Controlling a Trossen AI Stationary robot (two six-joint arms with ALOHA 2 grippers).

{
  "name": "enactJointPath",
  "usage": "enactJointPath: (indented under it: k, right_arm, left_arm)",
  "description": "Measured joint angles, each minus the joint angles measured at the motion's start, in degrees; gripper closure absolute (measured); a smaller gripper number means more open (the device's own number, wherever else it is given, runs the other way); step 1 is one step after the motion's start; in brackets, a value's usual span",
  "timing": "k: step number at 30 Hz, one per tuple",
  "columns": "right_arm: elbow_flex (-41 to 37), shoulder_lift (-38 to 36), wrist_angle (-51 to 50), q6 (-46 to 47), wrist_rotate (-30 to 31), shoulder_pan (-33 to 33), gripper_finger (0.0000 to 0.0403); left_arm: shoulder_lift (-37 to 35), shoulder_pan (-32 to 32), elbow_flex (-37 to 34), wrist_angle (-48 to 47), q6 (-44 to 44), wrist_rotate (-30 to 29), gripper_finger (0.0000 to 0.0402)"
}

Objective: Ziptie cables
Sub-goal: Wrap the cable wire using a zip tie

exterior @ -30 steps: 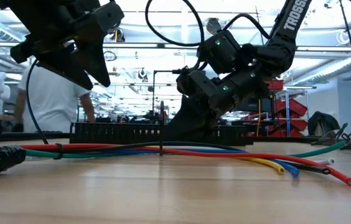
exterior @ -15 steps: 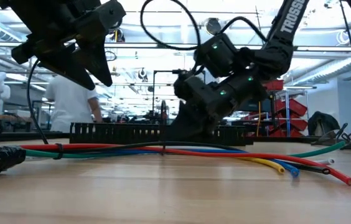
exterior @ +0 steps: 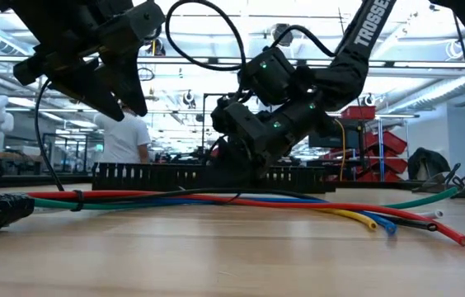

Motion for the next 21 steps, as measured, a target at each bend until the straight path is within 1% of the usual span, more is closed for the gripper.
enactJointPath:
  k: [3,5,6,8,11,15,18,21]
  right_arm:
    - [-0.2,-1.7,-2.4,-2.1,-0.2,0.0,0.0375]
    - [-0.4,-2.7,-2.7,-3.6,-0.5,-0.3,0.0370]
    - [-0.4,-3.2,-2.6,-4.2,-1.0,-0.4,0.0364]
    - [-0.2,-3.6,-1.3,-4.4,-4.1,-0.6,0.0344]
    - [0.1,-3.3,-2.4,-2.9,-8.6,-1.2,0.0303]
    - [3.4,-2.0,-8.1,-3.0,-9.2,-1.7,0.0253]
    - [6.1,-0.9,-10.2,-3.9,-9.3,-2.0,0.0239]
    - [8.7,-0.1,-11.1,-4.5,-11.6,-2.3,0.0240]
  left_arm:
    - [0.0,0.0,0.0,0.0,0.0,0.2,0.0218]
    - [0.0,0.0,0.0,0.1,-0.1,0.9,0.0218]
    - [0.0,0.0,0.0,0.1,-0.1,1.3,0.0218]
    - [0.0,0.0,0.0,0.1,-0.2,2.2,0.0217]
    - [0.0,0.0,0.0,0.2,-0.2,2.7,0.0217]
    - [0.0,0.0,0.0,0.9,-0.1,2.7,0.0218]
    - [0.0,0.0,0.0,1.4,-0.1,2.7,0.0217]
    - [0.0,-0.2,0.0,1.8,-0.1,2.8,0.0217]
